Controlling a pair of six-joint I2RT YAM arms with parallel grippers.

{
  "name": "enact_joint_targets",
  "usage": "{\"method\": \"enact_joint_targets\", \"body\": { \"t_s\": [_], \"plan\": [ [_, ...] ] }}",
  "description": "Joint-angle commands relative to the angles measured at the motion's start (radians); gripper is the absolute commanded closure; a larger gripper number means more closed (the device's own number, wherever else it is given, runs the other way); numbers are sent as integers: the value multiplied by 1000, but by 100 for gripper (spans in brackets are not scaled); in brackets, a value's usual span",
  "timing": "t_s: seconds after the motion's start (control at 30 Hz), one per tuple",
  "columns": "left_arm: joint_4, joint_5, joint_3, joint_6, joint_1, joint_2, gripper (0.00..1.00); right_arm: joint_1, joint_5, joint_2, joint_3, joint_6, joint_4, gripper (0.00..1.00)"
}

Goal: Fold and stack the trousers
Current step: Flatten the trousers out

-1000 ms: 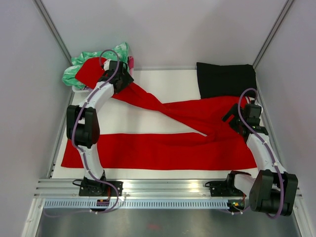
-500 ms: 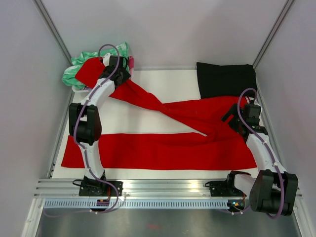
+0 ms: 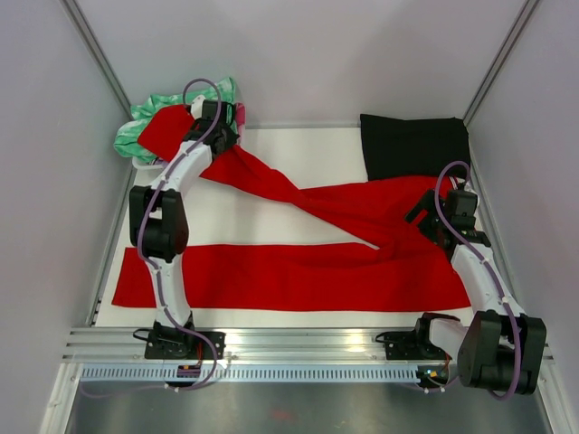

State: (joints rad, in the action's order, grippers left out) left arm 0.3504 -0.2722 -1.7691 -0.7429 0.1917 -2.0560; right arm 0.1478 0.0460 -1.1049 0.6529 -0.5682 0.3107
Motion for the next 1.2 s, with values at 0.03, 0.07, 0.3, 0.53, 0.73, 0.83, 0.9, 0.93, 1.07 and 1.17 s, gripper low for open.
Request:
{"method": "enact_joint_targets", "body": {
  "t_s": [0.03,0.07,0.3,0.53,0.73,0.83,0.9,0.93,1.07,1.17],
  "plan": [
    [-42,89,90,109,-17,198,98,-5,8,-7,-1,8,-28,2],
    [-91,97,150,117,-18,312,98,-7,11,-13,-6,10,-41,2],
    [-475,174,808,68,-74,871,98,-5,64,-47,-27,16,-111,2],
    [-593,93,1354,-93,-80,1229,98,-16,95,-102,-26,36,-176,2],
    [-610,47,1622,-329,-87,1344,98,-59,115,-145,14,30,-188,2],
    [-486,33,1636,-391,-87,1396,69,-79,106,-151,24,31,-171,2],
    [-341,9,1550,-394,-87,1436,31,-80,104,-150,22,28,-154,2],
    [-229,-17,1506,-403,-87,1445,4,-79,101,-148,19,28,-150,2],
    [294,-233,1231,-441,-101,1426,0,-80,101,-142,2,28,-142,2],
    [265,-298,1062,-269,-153,1340,0,-80,107,-150,-4,33,-148,2]
  ]
}}
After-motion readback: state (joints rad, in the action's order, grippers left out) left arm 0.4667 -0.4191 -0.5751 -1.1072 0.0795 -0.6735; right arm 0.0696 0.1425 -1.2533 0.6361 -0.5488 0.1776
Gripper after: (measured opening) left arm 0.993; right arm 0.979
